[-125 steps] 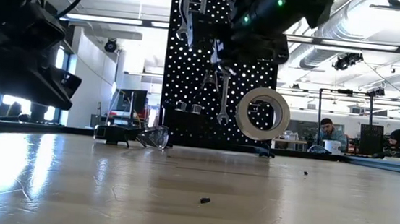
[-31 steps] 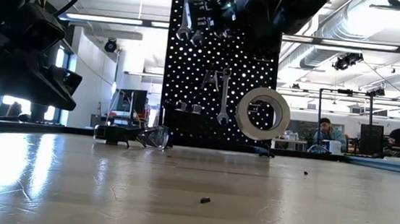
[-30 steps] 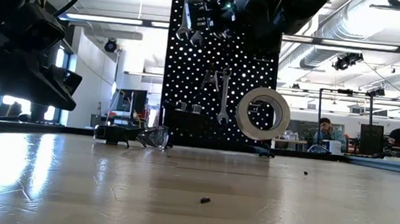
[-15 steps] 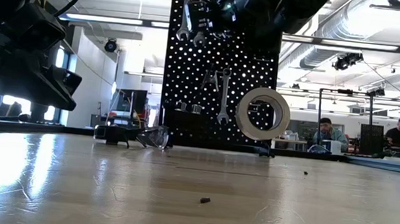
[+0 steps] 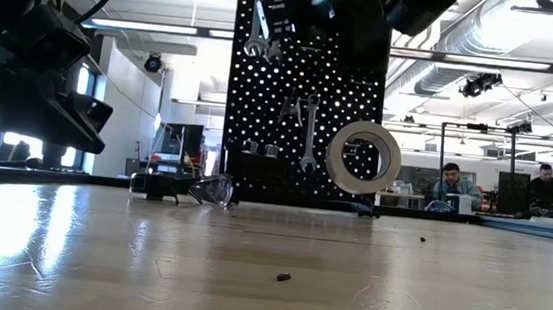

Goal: Hang tools onto peg board
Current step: Hang the black tape measure on the pegboard

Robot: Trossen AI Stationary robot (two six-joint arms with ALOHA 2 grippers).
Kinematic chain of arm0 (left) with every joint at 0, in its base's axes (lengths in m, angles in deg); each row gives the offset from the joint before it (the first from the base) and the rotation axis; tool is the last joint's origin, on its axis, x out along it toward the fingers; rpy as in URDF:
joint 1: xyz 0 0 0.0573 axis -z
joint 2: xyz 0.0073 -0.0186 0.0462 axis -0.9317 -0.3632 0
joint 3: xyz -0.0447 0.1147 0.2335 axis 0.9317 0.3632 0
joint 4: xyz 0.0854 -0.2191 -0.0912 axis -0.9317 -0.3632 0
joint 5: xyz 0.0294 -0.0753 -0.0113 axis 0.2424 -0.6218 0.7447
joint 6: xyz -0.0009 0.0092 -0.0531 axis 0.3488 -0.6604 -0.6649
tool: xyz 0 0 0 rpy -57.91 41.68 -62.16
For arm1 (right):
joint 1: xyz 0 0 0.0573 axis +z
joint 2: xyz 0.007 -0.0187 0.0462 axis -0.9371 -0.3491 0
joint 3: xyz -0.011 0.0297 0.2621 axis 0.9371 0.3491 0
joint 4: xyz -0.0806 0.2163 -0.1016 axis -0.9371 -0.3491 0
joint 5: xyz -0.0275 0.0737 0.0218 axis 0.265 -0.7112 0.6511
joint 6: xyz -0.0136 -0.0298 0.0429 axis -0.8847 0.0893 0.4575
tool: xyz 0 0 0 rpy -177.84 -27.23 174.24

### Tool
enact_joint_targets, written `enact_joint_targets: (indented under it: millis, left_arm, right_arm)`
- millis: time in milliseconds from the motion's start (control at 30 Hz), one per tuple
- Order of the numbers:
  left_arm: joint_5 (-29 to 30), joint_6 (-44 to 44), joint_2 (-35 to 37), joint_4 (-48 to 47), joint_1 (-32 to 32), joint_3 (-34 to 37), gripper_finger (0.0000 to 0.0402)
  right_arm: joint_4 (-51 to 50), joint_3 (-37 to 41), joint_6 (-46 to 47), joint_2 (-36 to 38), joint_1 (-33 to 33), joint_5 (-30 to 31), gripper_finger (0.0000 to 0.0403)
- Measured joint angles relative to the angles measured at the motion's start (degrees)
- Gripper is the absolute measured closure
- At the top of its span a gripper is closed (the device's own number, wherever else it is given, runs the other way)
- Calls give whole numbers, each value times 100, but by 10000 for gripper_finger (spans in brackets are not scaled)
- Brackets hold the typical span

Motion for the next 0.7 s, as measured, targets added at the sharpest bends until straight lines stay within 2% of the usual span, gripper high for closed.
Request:
enact_joint_targets:
  millis: [500,700]
  left_arm:
    - [0,-195,0,-389,0,0,348]
    - [3,-136,2,-387,-1,0,348]
  right_arm:
    - [-129,7,-41,0,996,755,240]
    - [-925,7,726,0,1409,911,240]
